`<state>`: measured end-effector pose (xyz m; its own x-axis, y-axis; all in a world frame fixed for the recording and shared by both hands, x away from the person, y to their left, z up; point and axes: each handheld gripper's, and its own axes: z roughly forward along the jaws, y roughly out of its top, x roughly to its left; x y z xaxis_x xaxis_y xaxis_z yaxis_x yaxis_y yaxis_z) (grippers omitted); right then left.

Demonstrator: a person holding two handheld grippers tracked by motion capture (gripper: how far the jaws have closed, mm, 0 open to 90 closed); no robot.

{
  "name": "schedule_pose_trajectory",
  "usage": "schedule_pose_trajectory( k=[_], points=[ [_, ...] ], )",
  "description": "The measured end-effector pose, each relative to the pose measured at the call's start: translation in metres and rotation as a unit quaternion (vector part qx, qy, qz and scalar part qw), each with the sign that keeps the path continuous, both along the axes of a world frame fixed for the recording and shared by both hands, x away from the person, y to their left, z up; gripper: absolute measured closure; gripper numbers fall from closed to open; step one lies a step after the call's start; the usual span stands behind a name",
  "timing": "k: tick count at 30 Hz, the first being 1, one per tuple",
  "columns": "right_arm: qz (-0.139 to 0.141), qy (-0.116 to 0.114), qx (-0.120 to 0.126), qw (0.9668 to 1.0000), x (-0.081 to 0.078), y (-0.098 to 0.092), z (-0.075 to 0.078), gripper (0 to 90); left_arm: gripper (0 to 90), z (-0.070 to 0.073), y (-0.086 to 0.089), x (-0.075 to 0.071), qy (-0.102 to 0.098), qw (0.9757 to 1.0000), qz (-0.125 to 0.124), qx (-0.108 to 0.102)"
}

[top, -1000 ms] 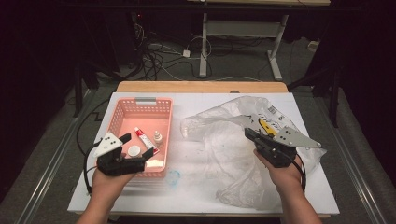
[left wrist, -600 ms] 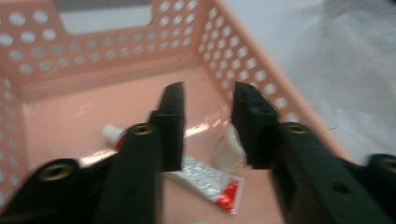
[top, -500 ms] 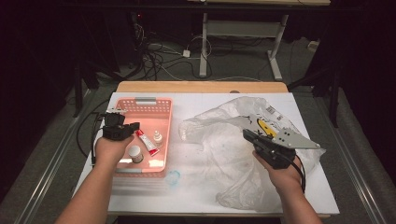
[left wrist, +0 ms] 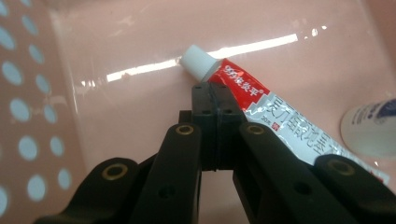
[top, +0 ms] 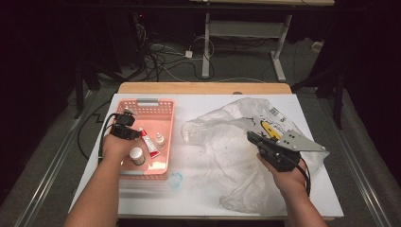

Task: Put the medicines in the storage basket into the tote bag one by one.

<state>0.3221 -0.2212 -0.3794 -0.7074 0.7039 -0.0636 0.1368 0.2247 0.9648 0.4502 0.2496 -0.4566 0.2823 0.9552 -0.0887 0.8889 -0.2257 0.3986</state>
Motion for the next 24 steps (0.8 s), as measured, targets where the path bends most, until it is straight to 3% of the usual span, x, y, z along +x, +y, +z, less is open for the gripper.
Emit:
schedule_pose_trajectory(
  k=[4, 8, 13, 16, 20, 21, 24],
  points=[
    [0.001, 0.005, 0.000, 1.0000, 0.001, 0.001, -0.002, 90.0, 87.8, 0.003, -0.009, 0.014, 0.000, 0.9998, -0.018, 0.009],
    [0.001, 0.004, -0.001, 1.0000, 0.001, 0.001, -0.002, 90.0, 87.8, 0.002, -0.017, 0.024, -0.003, 0.9995, -0.030, 0.004],
    [0.000, 0.006, -0.007, 1.0000, 0.001, 0.002, -0.004, 90.0, 87.8, -0.008, -0.024, 0.029, 0.001, 0.9990, -0.044, -0.002],
    [-0.001, 0.008, -0.007, 0.9999, 0.001, 0.001, -0.005, 90.0, 87.7, -0.002, -0.022, 0.029, -0.010, 0.9986, -0.050, 0.012],
    [0.001, 0.011, -0.008, 0.9999, 0.001, 0.002, -0.006, 90.0, 87.3, 0.011, -0.017, 0.025, -0.023, 0.9982, -0.055, -0.009],
    [0.001, 0.009, -0.011, 0.9999, 0.001, 0.003, -0.006, 90.0, 86.1, 0.013, -0.017, 0.024, -0.027, 0.9978, -0.059, -0.015],
    [0.001, 0.009, -0.012, 0.9999, 0.000, 0.004, -0.006, 90.0, 65.1, 0.016, -0.019, 0.024, -0.030, 0.9973, -0.052, -0.042]
  ],
)
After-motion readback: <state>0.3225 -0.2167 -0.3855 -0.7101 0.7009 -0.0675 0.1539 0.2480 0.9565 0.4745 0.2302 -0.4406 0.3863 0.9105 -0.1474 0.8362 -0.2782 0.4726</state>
